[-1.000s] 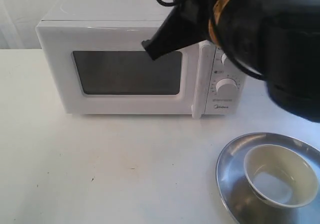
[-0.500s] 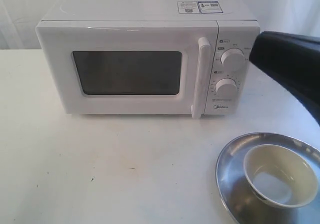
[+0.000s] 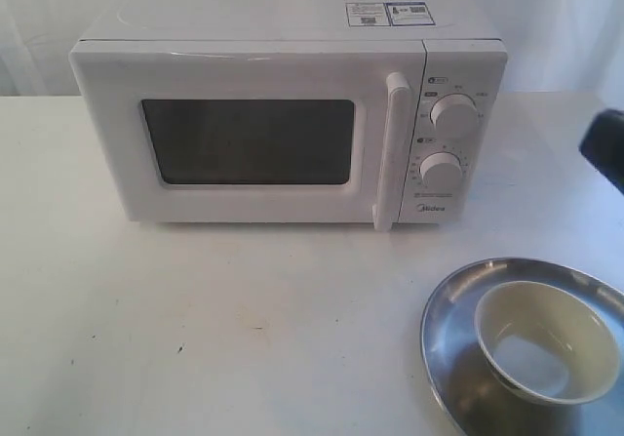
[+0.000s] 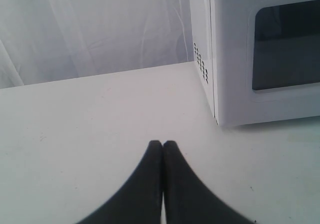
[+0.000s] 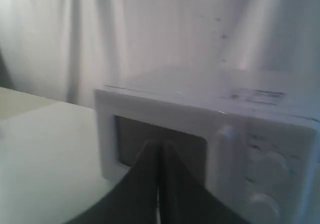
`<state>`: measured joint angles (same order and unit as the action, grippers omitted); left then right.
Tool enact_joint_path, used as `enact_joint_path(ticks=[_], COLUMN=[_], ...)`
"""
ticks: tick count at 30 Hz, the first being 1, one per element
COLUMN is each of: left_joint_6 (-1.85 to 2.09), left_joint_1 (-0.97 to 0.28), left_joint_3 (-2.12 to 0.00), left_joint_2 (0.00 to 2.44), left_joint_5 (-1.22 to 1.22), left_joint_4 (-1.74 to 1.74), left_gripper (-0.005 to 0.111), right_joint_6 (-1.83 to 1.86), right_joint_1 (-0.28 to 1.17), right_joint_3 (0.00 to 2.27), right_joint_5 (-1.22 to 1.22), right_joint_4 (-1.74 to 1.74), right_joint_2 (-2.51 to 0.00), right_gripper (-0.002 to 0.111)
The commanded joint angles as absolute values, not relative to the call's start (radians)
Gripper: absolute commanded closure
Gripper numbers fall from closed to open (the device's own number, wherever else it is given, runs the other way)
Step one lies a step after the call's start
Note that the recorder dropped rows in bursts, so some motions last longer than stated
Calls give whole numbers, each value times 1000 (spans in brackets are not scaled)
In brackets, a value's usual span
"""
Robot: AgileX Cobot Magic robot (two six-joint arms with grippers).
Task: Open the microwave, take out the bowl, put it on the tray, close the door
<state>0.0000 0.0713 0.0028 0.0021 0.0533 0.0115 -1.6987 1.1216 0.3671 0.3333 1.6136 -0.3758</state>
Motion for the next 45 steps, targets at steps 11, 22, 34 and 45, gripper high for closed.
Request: enact_joint_path(ticks=[11,22,34,45], left_joint_6=[0,0,0,0], left_joint_1=[69,69,69,69], left_joint_3=[0,0,0,0], left_joint_2=[0,0,0,0], left_joint_5=[52,52,52,52], left_joint_4=[7,7,7,7], left_gripper=[107,107,107,107], right_joint_6=[-1730,-1723,-1667,-1060], right_joint_1=[398,377,400,400], right_joint_3=[26,0,0,0], right_joint_5=[160,163,201,340], right_joint_4=[1657,1640,1578,1046], right_joint_2=[0,0,0,0], right_gripper=[108,108,108,108])
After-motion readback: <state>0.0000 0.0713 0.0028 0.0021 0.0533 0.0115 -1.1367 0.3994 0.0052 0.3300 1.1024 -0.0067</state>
